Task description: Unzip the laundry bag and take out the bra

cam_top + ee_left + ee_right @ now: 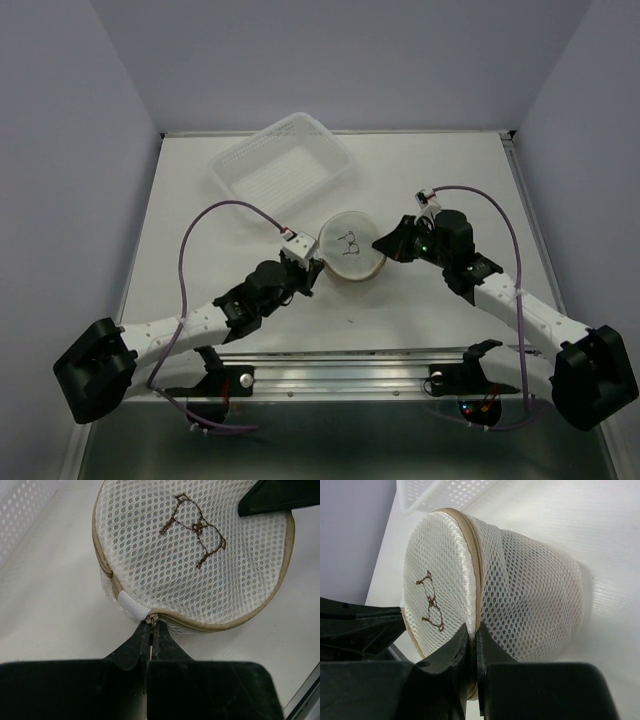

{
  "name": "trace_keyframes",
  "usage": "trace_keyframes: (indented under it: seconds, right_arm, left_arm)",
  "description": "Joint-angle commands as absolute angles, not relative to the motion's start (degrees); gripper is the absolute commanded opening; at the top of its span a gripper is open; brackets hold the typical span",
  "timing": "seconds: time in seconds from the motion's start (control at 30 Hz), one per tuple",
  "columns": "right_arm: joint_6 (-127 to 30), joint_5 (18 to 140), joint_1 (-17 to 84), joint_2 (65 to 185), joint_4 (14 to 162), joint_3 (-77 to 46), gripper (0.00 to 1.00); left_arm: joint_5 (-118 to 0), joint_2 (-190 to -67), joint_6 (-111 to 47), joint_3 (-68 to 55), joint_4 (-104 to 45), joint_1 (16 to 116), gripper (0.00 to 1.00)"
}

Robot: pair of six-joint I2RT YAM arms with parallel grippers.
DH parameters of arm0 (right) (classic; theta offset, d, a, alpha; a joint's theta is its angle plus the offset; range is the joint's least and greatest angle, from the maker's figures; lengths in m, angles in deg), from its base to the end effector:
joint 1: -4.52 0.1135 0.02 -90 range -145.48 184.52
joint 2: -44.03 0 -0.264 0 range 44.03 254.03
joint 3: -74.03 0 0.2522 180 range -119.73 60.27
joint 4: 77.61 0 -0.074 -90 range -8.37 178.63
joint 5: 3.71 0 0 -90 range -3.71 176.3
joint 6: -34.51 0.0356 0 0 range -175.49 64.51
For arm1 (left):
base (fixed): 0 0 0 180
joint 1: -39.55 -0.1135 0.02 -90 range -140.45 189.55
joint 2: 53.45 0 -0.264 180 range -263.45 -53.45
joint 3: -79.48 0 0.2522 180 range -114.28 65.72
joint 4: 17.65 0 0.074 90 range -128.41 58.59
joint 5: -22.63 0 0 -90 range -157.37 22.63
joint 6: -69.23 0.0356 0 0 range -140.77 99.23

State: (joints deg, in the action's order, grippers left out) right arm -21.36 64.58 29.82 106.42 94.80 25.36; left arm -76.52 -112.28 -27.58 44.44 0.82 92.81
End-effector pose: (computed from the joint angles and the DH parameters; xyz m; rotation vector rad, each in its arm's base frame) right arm 0.2135 0.1155 0.2487 -0.1099 2.0620 1.0344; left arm 0.1378 -0.1752 0.2275 0.5567 1.6117 -0.6578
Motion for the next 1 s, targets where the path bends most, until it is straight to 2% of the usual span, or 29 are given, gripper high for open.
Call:
trace_keyframes:
  seconds: [0.0,0.03,0.1,0.13,0.23,0.3,0.5,0.73,0.83,0.97]
  right_arm:
    - [-22.97,72.23,32.12,106.96,101.64,25.21,0.01]
    - [-23.75,72.15,32.12,107.66,100.59,24.07,0.21]
    - [-26.91,72.76,32.12,107.67,96.03,22.40,0.38]
    - [-28.14,73.98,32.12,107.32,94.45,21.44,0.52]
    - [-33.51,77.23,32.12,105.47,86.63,15.91,0.75]
    - [-36.75,77.94,32.12,105.29,81.52,10.21,0.84]
    - [-43.18,69.17,32.12,115.02,68.69,-9.11,0.87]
    - [-57.32,43.28,32.12,132.26,57.26,-25.06,0.88]
    - [-56.90,44.10,34.39,136.49,55.76,-28.41,0.88]
    - [-57.35,55.17,37.22,133.51,59.60,-24.29,0.89]
  left_arm:
    - [-78.89,-113.39,-30.97,41.11,5.15,93.08,0.00]
    - [-78.19,-113.22,-30.18,41.37,5.15,93.08,0.00]
    - [-78.00,-111.91,-27.82,41.90,5.24,93.08,0.00]
    - [-77.83,-111.29,-27.11,42.59,5.42,93.17,0.00]
    - [-75.56,-107.95,-22.82,44.44,6.03,93.17,0.00]
    - [-73.71,-105.32,-20.35,45.67,6.03,93.08,0.00]
    - [-68.26,-98.90,-14.71,47.87,5.77,93.08,0.00]
    - [-59.55,-98.89,-12.60,48.05,5.77,93.08,0.00]
    - [-63.74,-100.47,-15.31,47.26,5.86,93.17,0.00]
    - [-69.99,-103.80,-22.51,45.94,6.56,93.17,0.01]
